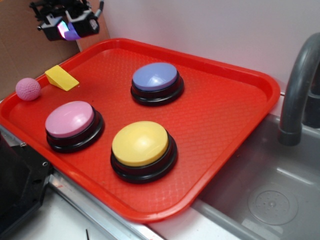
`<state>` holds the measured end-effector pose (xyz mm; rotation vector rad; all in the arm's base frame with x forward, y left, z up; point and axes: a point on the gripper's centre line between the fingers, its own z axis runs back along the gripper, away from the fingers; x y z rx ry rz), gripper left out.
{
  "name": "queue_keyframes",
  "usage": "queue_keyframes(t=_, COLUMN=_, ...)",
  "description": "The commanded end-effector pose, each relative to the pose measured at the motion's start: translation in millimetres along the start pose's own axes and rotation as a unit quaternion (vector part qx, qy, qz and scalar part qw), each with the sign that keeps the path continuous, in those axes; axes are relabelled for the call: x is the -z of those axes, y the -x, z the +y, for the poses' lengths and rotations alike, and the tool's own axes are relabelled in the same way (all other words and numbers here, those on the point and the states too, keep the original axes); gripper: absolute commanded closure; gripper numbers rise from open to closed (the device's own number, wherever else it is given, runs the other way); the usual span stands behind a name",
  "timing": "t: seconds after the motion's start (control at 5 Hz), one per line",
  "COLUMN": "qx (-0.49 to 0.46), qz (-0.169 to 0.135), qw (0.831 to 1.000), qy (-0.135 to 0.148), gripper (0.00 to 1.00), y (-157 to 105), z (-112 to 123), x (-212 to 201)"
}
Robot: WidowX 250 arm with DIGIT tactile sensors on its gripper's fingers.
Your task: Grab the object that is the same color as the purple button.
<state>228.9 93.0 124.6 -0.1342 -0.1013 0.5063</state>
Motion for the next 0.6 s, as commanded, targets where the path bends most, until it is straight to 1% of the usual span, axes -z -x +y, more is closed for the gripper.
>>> queue_keyframes(t=0.0, qx=0.113, qz=-0.038, qw=0.993, qy=0.010, gripper=1.00, y=23.3, z=-24.2, x=-65.3)
queue_keyframes(t=0.2, qx=0.150, qz=-0.057, qw=0.987, qy=0.005, gripper=1.00, y=38.4, z=-37.7, x=-77.8)
queue_keyframes(t=0.4, qx=0.181, qz=-0.068, qw=0.981, qy=-0.005, gripper=1.00, y=49.0, z=-49.0, x=-84.2)
